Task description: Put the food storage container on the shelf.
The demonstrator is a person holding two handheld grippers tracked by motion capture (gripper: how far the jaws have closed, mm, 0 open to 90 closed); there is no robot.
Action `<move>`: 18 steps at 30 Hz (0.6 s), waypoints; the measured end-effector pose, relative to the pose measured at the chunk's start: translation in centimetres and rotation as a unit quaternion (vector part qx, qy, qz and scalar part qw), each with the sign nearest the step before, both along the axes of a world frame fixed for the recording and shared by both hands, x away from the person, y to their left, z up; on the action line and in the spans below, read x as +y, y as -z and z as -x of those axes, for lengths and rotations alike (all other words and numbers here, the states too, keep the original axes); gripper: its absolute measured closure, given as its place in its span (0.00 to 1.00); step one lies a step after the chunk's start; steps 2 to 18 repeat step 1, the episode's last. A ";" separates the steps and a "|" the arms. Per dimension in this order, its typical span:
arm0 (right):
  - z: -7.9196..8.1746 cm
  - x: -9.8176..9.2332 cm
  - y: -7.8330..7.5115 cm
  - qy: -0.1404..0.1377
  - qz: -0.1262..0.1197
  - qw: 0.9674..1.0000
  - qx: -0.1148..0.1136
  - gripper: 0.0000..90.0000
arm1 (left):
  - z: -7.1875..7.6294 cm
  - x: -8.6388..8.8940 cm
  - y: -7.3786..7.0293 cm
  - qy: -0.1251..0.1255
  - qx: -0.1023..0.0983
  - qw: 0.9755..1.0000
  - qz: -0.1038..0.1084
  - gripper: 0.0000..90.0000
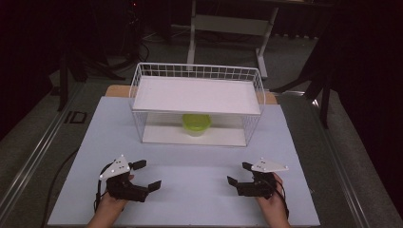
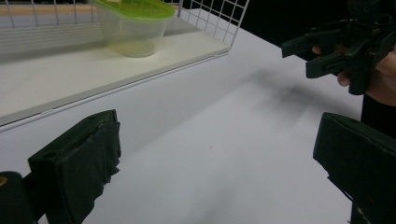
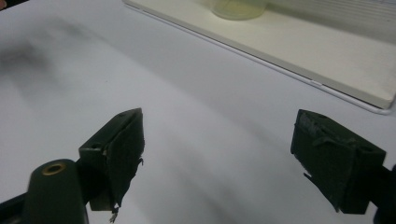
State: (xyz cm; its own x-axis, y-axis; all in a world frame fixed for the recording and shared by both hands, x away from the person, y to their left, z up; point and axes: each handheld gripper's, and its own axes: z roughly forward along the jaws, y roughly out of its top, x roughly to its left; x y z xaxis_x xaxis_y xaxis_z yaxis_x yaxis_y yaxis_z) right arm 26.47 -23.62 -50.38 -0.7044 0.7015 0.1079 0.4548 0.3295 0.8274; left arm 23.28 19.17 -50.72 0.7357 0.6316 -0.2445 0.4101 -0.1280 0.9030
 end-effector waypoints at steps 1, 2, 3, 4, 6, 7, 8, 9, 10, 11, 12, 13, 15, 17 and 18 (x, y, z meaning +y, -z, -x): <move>0.0 0.1 0.0 -0.002 0.003 1.000 0.000 0.19 | 0.0 0.0 0.0 0.000 0.000 1.000 0.002 0.02; 0.0 0.1 0.0 -0.002 0.003 1.000 0.000 0.19 | 0.0 0.0 0.0 0.000 0.000 1.000 0.002 0.02; 0.0 0.1 0.0 -0.002 0.003 1.000 0.000 0.19 | 0.0 0.0 0.0 0.000 0.000 1.000 0.002 0.02; 0.0 0.1 0.0 -0.002 0.003 1.000 0.000 0.19 | 0.0 0.0 0.0 0.000 0.000 1.000 0.002 0.02; 0.0 0.1 0.0 -0.002 0.003 1.000 0.000 0.19 | 0.0 0.0 0.0 0.000 0.000 1.000 0.002 0.02; 0.0 0.1 0.0 -0.002 0.003 1.000 0.000 0.19 | 0.0 0.0 0.0 0.000 0.000 1.000 0.002 0.02; 0.0 0.1 0.0 -0.002 0.003 1.000 0.000 0.19 | 0.0 0.0 0.0 0.000 0.000 1.000 0.002 0.02; 0.0 0.1 0.0 -0.002 0.003 1.000 0.000 0.19 | 0.0 0.0 0.0 0.000 0.000 1.000 0.002 0.02; 0.0 0.1 0.0 -0.002 0.003 1.000 0.000 0.19 | 0.0 0.0 0.0 0.000 0.000 1.000 0.002 0.02; 0.0 0.1 0.0 -0.002 0.003 1.000 0.000 0.19 | 0.0 0.0 0.0 0.000 0.000 1.000 0.002 0.02; 0.0 0.1 0.0 -0.002 0.003 1.000 0.000 0.19 | 0.0 0.0 0.0 0.000 0.000 1.000 0.002 0.02; 0.0 0.1 0.0 -0.002 0.003 1.000 0.000 0.19 | 0.0 0.0 0.0 0.000 0.000 1.000 0.002 0.02; 0.0 0.1 0.0 -0.002 0.003 1.000 0.000 0.19 | 0.0 0.0 0.0 0.000 0.000 1.000 0.002 0.02; 0.0 0.1 0.0 -0.002 0.003 1.000 0.000 0.19 | 0.0 0.0 0.0 0.000 0.000 1.000 0.002 0.02; 0.0 0.1 0.0 -0.002 0.003 1.000 0.000 0.19 | 0.0 0.0 0.0 0.000 0.000 1.000 0.002 0.02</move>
